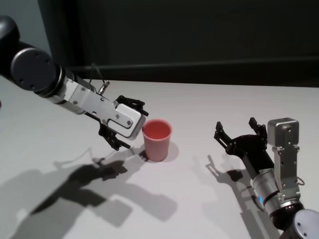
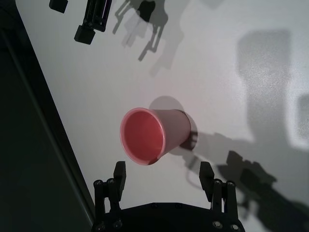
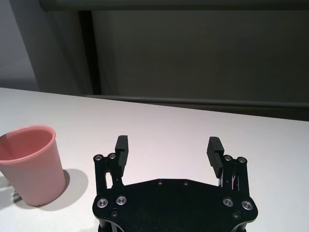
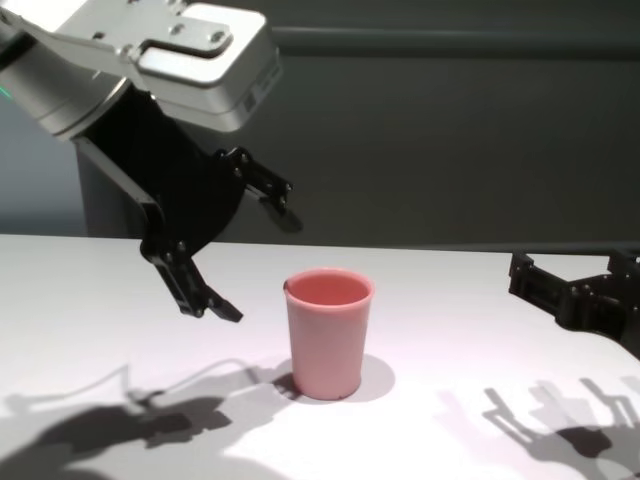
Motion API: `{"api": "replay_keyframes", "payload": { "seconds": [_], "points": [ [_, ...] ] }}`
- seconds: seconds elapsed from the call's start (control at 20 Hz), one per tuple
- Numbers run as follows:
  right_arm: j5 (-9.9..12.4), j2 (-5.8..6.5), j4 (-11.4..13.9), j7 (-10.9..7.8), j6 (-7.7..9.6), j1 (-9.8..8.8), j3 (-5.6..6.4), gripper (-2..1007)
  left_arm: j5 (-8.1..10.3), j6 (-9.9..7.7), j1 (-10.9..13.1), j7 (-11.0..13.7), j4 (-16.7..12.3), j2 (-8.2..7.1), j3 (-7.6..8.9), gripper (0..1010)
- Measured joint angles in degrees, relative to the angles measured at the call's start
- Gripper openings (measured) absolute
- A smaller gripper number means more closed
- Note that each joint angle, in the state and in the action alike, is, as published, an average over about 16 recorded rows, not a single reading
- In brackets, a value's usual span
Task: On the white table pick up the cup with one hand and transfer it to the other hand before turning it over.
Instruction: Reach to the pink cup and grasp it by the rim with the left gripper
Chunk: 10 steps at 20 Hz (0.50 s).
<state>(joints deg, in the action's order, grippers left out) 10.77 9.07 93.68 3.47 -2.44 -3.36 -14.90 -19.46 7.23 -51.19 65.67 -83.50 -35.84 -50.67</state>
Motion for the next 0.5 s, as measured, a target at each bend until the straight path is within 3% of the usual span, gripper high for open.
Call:
{"api": "replay_keyframes", "payload": {
  "seconds": [0.5],
  "points": [
    [0.0, 0.0, 0.0, 0.0, 0.0, 0.0, 0.0, 1002, -1.9, 1.5, -3.39, 1.18, 5.39, 3.6, -3.75, 1001]
  ]
}}
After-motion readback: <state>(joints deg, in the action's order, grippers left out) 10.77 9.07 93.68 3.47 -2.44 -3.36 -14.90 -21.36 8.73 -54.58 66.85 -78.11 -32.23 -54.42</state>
